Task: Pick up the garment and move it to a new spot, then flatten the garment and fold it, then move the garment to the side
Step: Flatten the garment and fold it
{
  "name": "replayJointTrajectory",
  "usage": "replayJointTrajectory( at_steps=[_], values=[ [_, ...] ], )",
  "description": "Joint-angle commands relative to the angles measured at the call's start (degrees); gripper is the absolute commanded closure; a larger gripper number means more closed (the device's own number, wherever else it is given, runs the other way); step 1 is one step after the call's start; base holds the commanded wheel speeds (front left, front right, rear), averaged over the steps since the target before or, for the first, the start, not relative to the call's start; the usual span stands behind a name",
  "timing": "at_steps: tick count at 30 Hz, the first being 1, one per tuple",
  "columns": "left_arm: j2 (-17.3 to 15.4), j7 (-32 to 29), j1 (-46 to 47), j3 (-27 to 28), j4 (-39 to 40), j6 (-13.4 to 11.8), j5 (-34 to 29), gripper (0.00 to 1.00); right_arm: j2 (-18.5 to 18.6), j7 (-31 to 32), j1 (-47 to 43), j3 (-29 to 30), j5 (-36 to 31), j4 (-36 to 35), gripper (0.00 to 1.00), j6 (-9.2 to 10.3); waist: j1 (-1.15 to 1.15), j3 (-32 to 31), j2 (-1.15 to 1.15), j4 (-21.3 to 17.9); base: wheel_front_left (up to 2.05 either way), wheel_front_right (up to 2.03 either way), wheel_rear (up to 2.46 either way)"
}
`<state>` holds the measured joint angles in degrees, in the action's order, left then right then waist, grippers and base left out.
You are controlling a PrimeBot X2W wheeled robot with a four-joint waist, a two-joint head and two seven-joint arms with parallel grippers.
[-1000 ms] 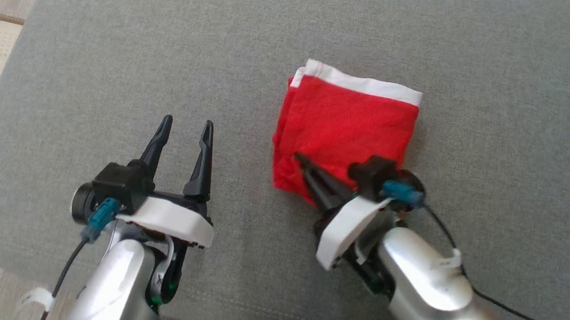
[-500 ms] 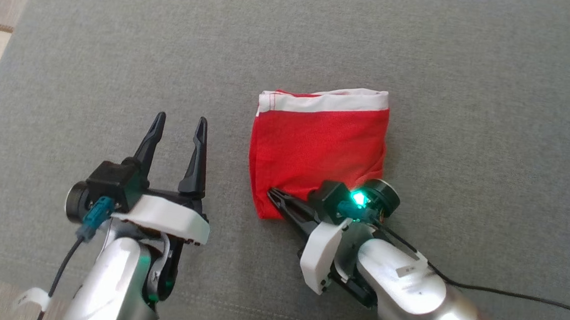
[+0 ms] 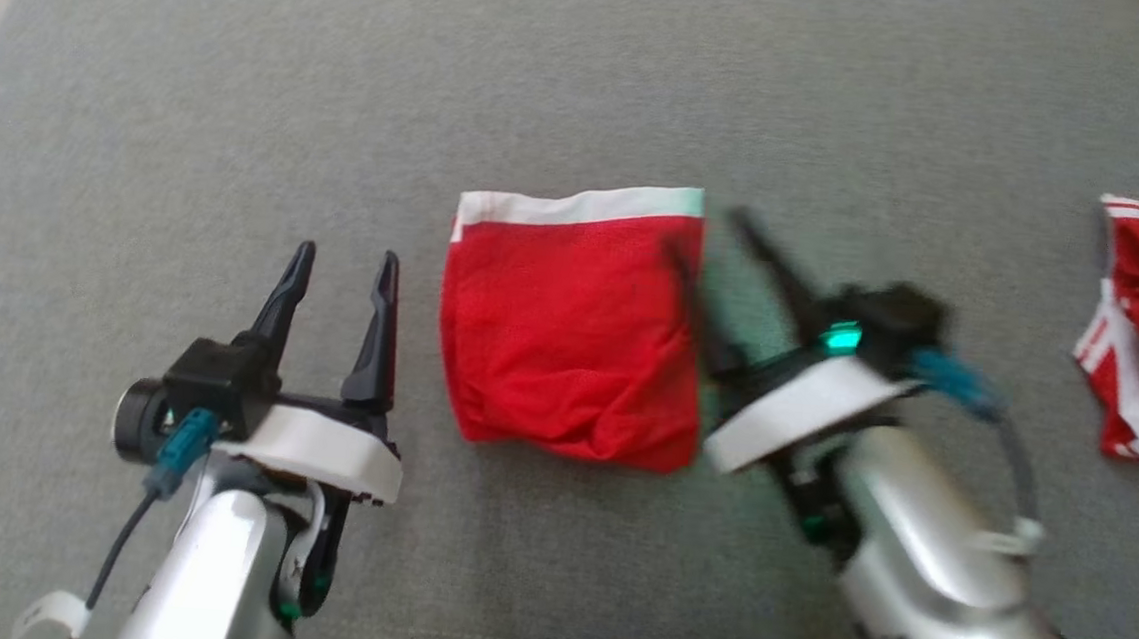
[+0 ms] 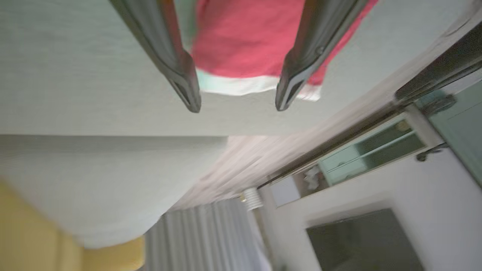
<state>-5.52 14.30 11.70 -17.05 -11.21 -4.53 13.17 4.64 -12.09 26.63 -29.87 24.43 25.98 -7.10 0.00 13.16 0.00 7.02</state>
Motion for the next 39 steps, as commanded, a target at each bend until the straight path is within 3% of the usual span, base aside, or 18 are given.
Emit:
replayJointTrajectory(
  at_steps=[1,2,8,13,25,39],
  values=[
    [-1.5,0.7,0.7,2.5,2.3,-0.3,-0.5,0.00,-0.2,-0.6,-2.4,4.5,-2.5,-4.4,0.00,-0.39,0.00,-1.2,0.00,-1.6,0.00,0.00,0.00],
    [-1.5,0.7,0.7,2.5,2.3,-0.3,-0.5,0.00,-0.2,-0.6,-2.4,4.5,-2.5,-4.4,0.00,-0.39,0.00,-1.2,0.00,-1.6,0.00,0.00,0.00],
    [-2.9,0.4,-0.5,3.1,3.7,-0.9,-0.5,0.00,0.1,3.3,-11.5,20.1,-11.6,-16.3,0.00,-0.39,0.00,-2.7,0.00,-3.6,0.00,0.00,0.00],
    [-3.8,-0.2,-2.1,2.8,5.0,-1.2,-0.8,0.00,-0.3,8.0,-18.7,26.2,-15.9,-26.4,0.00,-0.39,0.00,-4.0,0.00,-4.4,0.00,0.00,0.00],
    [-5.5,-2.3,-8.4,2.2,7.1,-2.1,-0.4,0.00,-1.5,13.9,-30.6,31.1,-17.5,-37.3,0.00,-0.39,0.00,-9.1,0.00,-4.2,0.00,0.00,0.00],
    [-6.5,-4.2,-13.2,2.6,9.5,-3.7,0.7,0.00,-1.7,15.7,-33.7,30.8,-17.1,-39.3,0.00,-0.39,0.00,-12.6,0.00,-4.4,0.00,0.00,0.00]
  ],
)
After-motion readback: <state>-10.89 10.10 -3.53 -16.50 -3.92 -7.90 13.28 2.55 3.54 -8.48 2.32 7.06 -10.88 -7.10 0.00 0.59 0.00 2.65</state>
